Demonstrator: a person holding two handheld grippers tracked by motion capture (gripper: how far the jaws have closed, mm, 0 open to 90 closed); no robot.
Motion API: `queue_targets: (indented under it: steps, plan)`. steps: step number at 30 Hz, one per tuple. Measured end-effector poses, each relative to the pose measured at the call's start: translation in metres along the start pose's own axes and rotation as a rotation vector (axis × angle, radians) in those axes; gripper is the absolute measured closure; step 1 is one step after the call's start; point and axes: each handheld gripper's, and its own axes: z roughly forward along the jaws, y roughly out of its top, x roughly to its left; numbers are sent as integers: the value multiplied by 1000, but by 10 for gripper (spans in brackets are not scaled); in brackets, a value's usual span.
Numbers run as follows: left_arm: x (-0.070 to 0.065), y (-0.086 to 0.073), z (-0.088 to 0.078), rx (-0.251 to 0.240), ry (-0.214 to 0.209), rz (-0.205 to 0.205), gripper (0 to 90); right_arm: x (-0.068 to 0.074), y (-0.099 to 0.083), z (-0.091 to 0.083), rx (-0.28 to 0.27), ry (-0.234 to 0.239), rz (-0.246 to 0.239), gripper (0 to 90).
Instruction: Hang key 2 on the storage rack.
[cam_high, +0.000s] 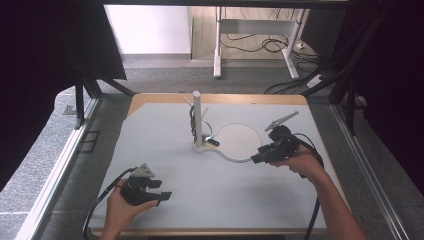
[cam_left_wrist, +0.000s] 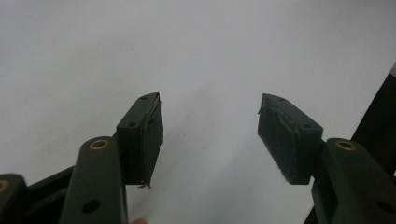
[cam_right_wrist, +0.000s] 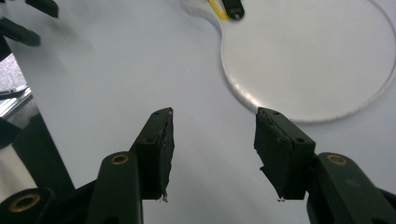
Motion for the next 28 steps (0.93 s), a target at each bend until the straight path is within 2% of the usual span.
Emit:
queue_targets:
  steps: [1,3,7,10,13,16,20,22,25,28]
  plan:
    - [0,-1,0,5,5,1,403,-3,-14,4,-3,-12,13,472]
    - [0,-2,-1,6,7,5,403,-5,-28,7,-15,-22,27,473]
    - [-1,-2,0,12,10,6,403,-7,-55,14,-65,-5,57,477]
    - [-1,-2,2,17,15,5,402,-4,-71,21,-136,62,88,484]
    - [-1,-2,4,26,15,7,402,3,-79,29,-131,20,62,482]
    - [-2,-2,5,32,17,6,400,6,-83,31,-146,-6,57,481]
    - [-2,-3,6,36,22,9,399,6,-85,31,-150,-25,54,477]
    - [-2,-3,6,36,23,10,399,6,-86,28,-170,-45,53,474]
    - [-2,-3,5,20,8,3,398,6,-89,26,-203,-55,48,453]
    - [-2,-2,7,12,17,1,399,2,-94,27,-203,-75,50,438]
